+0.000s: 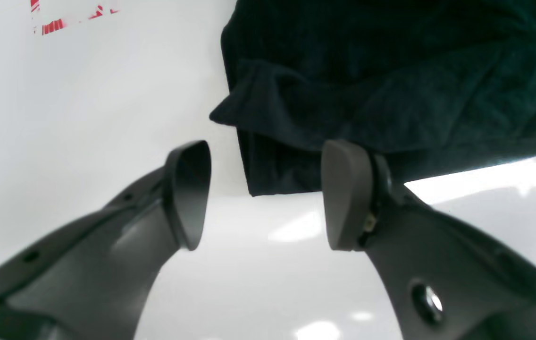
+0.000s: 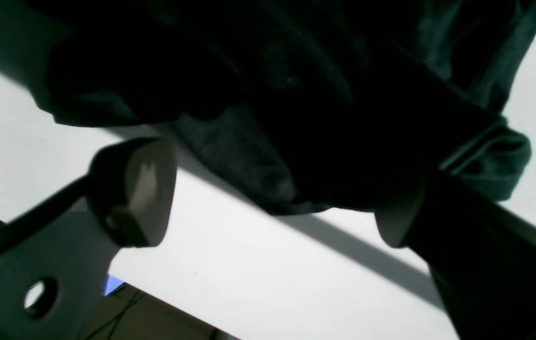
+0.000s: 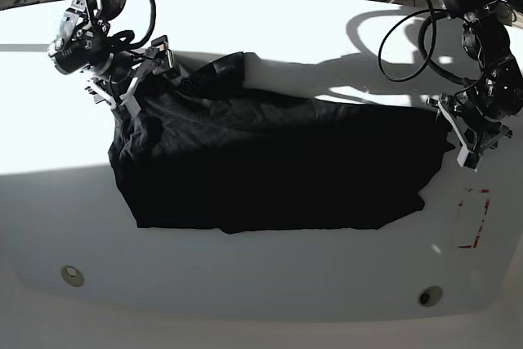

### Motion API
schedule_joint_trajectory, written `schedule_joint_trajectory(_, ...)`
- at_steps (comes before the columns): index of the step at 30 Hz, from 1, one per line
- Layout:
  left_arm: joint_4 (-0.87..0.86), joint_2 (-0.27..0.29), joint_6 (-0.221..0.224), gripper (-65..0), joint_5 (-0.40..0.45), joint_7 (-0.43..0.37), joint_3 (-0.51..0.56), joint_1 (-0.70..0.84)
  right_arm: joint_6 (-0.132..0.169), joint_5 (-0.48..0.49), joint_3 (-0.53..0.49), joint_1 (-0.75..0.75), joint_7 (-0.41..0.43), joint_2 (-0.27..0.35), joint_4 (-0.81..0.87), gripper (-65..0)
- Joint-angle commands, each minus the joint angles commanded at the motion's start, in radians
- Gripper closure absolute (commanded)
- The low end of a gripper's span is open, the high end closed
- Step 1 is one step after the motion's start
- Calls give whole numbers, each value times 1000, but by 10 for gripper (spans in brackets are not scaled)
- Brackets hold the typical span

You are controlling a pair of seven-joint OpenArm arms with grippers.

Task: Layout the t-shirt on the table in an organized manner, then fold the t-shirt properly
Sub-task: 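Open the right gripper and regrasp the t-shirt's bunched corner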

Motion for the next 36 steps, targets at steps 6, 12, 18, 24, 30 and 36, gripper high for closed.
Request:
schedule_joint_trajectory(6, 0, 0, 0, -342, 0, -3, 0, 0, 0, 3, 34, -58, 31, -20, -9, -610)
schedule_joint_trajectory(12, 0, 0, 0, -343, 0, -3, 2, 0, 0, 3, 107, -63, 39, -29, -112, -607)
schedule_joint_trajectory(18, 0, 0, 0, -343, 0, -3, 2, 0, 0, 3, 144, -60, 42, -28, -180, -607)
schedule_joint_trajectory(24, 0, -2, 0, -343, 0, -3, 2, 0, 0, 8, 140, -48, 65, -35, -206, -607)
schedule_joint_trajectory(30, 0, -2, 0, -343, 0, -3, 2, 0, 0, 6, 138, -17, 67, -72, -242, -607)
schedule_joint_trajectory(36, 0, -5, 0, -343, 0, -3, 2, 0, 0, 5, 140, 6, 82, -71, -270, -534)
